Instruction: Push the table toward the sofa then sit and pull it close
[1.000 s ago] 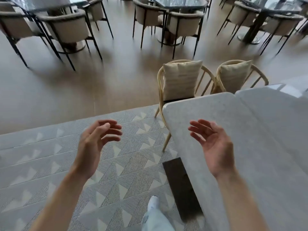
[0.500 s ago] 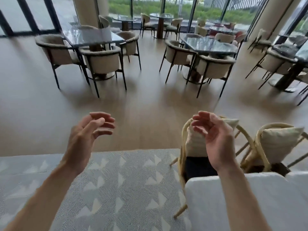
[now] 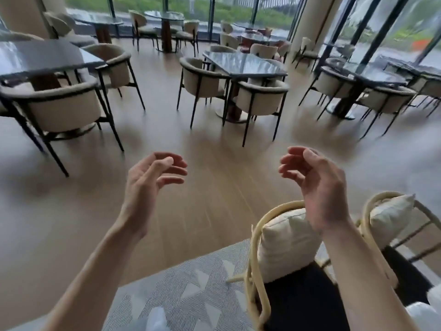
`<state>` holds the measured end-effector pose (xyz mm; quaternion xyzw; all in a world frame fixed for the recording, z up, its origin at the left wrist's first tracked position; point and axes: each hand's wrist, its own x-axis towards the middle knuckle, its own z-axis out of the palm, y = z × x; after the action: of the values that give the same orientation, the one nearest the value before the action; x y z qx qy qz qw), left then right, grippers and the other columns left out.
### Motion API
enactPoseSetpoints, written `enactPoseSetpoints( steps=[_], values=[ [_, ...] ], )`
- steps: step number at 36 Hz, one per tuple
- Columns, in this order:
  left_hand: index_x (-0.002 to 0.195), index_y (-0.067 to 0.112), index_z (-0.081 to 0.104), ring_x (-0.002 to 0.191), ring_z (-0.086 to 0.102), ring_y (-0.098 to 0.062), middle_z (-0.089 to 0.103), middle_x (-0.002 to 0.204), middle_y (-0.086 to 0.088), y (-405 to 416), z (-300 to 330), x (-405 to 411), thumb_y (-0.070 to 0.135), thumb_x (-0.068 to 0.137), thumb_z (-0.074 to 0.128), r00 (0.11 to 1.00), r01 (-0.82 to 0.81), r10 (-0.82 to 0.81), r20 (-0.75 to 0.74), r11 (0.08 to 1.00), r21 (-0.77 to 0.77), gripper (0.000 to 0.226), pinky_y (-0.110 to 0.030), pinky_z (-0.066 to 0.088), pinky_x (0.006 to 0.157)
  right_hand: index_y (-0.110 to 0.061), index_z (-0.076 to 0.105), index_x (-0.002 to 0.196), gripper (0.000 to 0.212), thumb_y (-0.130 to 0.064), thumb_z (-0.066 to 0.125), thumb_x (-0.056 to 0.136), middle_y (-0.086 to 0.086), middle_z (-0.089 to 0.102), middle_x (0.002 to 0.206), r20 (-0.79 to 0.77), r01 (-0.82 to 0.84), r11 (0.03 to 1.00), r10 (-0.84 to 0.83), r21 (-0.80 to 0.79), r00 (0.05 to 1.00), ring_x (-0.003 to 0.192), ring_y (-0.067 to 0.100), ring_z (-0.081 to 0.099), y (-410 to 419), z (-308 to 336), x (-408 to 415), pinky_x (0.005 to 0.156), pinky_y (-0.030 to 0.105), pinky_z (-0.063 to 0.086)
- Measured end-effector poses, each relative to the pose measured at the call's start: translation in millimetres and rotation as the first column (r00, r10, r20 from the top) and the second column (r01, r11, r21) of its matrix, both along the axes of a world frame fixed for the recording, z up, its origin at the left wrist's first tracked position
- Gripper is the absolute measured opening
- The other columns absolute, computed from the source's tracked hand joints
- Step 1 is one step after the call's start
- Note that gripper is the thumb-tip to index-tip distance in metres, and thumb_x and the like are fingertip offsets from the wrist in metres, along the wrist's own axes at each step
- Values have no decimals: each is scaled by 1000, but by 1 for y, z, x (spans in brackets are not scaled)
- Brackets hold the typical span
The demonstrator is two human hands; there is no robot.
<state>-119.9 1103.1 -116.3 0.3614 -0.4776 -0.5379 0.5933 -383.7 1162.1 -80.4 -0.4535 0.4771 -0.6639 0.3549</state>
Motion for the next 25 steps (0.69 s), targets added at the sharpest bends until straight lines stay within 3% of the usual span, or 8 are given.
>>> enactPoseSetpoints(
  steps=[9,15,25],
  values=[
    [82,17,74,77,68,-24,73,81,-8,-224,54,-77,18,85,52,947,319,-317,48,947,-43,22,-37,54,75,-20,77,91,27,-35,55,87,10,75,85,-57,311,950,-312,-30,948,80,25,70,-138,38,-46,72,31,55],
    [79,19,76,77,67,-25,72,80,-8,-322,61,-155,18,85,51,868,497,-495,47,862,-96,26,-32,55,73,-19,75,89,25,-36,57,84,7,74,80,41,538,841,-536,-59,843,75,22,70,-199,32,-94,69,29,54],
    [81,20,77,79,68,-26,72,81,-8,-517,45,-287,20,83,53,836,546,-527,155,826,-138,23,-38,55,75,-12,70,94,26,-32,56,86,10,72,79,150,621,772,-603,-137,783,72,26,66,-392,3,-229,66,32,52]
  ],
)
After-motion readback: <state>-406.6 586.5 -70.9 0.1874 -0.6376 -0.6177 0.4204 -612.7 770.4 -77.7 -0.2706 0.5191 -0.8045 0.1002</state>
